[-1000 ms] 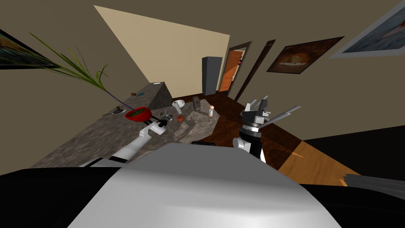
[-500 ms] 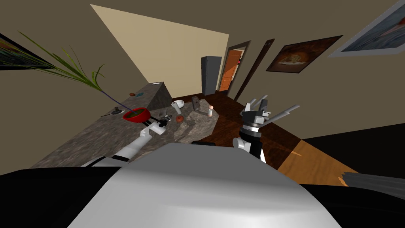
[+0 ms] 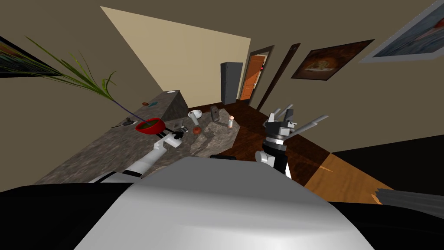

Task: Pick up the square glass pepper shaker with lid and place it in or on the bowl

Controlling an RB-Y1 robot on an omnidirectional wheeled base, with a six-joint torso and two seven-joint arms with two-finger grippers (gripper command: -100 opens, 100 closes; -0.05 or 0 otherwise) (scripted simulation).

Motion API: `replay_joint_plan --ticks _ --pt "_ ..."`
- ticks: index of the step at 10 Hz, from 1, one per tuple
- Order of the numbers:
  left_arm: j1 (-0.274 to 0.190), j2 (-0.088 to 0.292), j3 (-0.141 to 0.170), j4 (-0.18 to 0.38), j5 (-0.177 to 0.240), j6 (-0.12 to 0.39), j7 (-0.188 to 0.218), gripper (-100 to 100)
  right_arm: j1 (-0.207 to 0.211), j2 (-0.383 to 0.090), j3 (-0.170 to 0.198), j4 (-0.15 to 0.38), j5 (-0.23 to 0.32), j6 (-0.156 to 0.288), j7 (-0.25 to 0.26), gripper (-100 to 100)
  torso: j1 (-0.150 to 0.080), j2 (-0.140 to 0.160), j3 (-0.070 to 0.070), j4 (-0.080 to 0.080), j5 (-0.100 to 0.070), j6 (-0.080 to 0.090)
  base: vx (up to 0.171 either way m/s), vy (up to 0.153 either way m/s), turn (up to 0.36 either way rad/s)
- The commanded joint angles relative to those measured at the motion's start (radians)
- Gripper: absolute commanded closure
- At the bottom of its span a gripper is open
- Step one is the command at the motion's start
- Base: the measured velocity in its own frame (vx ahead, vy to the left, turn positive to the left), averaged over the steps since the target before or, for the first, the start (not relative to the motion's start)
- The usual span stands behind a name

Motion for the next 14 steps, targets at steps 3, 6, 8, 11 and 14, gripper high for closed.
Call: replay_joint_plan --ticks 3,6,8,11,14 --pt "0.008 0.017 -0.005 -0.030 0.013 0.019 0.005 100 0.000 0.000 0.000 0.000 0.000 0.000 0.000 0 0.000 0.000 0.000 0.000 0.000 0.000 0.003 -0.001 0.005" --pt "-0.002 0.030 0.017 0.006 0.027 0.023 0.004 100 0.000 0.000 0.000 0.000 0.000 0.000 0.000 0 0.000 0.000 0.000 0.000 0.000 0.000 -0.008 -0.003 -0.078" --pt "-0.006 0.045 0.031 0.018 0.039 0.030 0.004 100 0.000 0.000 0.000 0.000 0.000 0.000 0.000 0 -0.001 0.002 0.002 0.002 -0.001 0.002 -0.030 -0.002 -0.216" --pt "-0.018 0.105 0.076 0.056 0.083 0.069 0.008 100 0.000 0.000 0.000 0.000 0.000 0.000 0.000 0 0.001 0.003 0.002 0.002 0.000 0.003 -0.041 0.021 -0.268" --pt "-0.027 0.152 0.110 0.085 0.118 0.105 0.012 100 0.000 0.000 0.000 0.000 0.000 0.000 0.000 0 0.003 0.003 0.002 0.002 0.000 0.001 -0.042 0.047 -0.225"
